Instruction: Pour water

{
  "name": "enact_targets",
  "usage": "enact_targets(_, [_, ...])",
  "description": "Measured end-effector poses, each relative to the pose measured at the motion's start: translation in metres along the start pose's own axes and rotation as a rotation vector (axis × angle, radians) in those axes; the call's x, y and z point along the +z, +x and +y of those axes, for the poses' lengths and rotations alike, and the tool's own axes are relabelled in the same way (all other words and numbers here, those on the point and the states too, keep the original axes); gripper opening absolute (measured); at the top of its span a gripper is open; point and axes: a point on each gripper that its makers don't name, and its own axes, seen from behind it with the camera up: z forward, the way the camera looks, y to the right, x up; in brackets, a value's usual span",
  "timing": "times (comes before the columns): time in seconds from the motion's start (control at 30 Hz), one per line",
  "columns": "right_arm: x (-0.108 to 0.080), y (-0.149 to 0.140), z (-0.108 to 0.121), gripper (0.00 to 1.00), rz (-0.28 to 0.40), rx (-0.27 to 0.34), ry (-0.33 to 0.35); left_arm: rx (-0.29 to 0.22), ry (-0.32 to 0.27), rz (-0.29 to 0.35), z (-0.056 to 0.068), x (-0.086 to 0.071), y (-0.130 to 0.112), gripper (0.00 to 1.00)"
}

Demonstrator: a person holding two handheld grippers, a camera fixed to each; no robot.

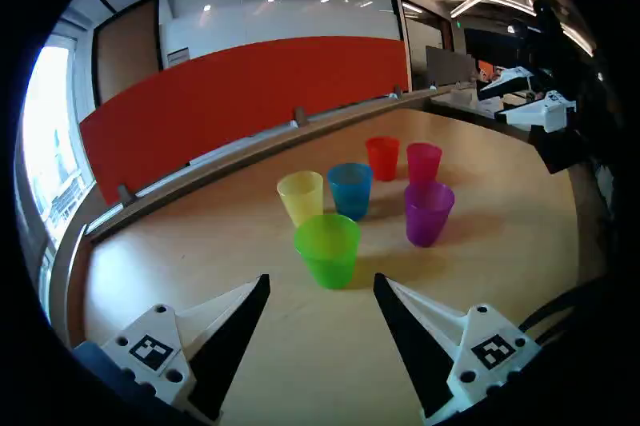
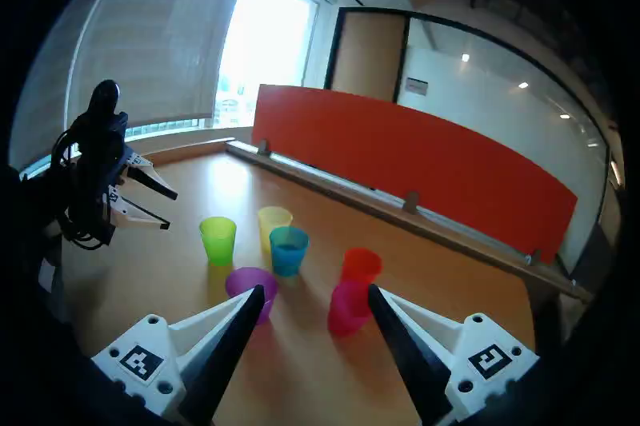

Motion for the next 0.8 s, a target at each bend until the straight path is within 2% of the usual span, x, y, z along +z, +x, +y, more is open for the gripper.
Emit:
enact_targets(0.2, [0.012,0.000,-0.003,1.00,-0.023,-0.021,0.031,0.009,-0.032,-0.050,-0.003,0.022,-0.010,0.96])
enact_targets(0.5, [0.040,-0.003,-0.006,1.00,-0.066,-0.046,0.081,0.012,-0.081,-0.102,-0.001,0.051,-0.016,0.96])
enact_targets(0.8, [0.068,0.002,-0.013,1.00,-0.080,-0.069,0.135,-0.006,-0.118,-0.128,0.000,0.078,-0.014,0.96])
